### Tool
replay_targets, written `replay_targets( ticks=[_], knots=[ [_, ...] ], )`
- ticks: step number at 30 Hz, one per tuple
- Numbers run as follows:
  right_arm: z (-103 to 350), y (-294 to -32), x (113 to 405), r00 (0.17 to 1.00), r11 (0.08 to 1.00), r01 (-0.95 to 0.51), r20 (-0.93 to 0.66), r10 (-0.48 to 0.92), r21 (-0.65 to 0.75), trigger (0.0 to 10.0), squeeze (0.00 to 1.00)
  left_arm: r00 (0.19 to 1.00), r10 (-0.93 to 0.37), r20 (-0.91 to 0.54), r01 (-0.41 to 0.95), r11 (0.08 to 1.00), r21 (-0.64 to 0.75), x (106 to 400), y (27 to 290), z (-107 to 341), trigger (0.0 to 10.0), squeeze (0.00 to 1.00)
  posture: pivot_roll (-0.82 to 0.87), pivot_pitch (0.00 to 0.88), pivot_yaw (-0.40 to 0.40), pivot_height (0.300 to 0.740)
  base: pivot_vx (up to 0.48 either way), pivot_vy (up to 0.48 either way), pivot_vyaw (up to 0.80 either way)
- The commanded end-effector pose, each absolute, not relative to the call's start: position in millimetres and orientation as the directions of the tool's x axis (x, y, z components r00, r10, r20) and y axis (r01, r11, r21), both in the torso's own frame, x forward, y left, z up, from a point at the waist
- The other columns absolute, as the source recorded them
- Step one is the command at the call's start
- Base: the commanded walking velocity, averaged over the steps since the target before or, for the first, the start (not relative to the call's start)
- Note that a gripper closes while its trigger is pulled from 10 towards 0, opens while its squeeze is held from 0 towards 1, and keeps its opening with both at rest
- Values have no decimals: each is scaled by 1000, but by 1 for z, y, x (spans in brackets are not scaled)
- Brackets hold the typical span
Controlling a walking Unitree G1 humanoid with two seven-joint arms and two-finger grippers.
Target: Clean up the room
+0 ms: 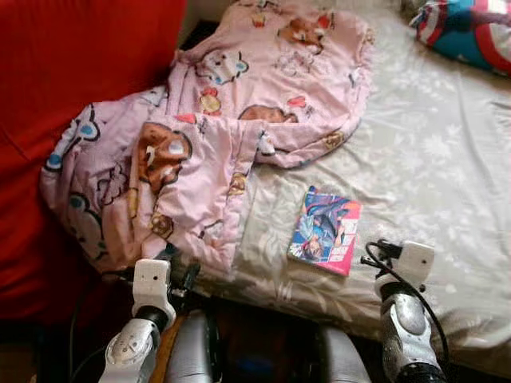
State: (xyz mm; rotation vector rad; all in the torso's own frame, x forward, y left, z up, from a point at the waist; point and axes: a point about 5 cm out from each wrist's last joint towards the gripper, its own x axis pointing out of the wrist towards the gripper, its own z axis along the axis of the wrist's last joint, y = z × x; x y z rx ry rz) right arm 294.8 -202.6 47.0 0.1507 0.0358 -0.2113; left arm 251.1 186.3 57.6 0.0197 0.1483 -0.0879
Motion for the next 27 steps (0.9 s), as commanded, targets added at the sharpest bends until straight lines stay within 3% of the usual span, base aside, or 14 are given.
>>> replay_targets(
  ticks=[1,14,27],
  knots=[
    [49,-192,292,988,980,152,-25,-150,128,10000,0,984,-56,-170,60,998,20,249,192,50,10000,0,-66,122,-36,627,0,0,0],
    [58,-185,280,999,993,37,11,-39,109,10000,0,987,16,-159,-16,1000,6,249,204,45,10000,0,-78,97,-47,642,0,0,0],
    [-2,-192,255,955,997,35,-297,-15,64,10000,0,970,17,-244,-23,999,-22,252,203,20,10000,0,-79,62,-42,732,0,0,0]
  ],
)
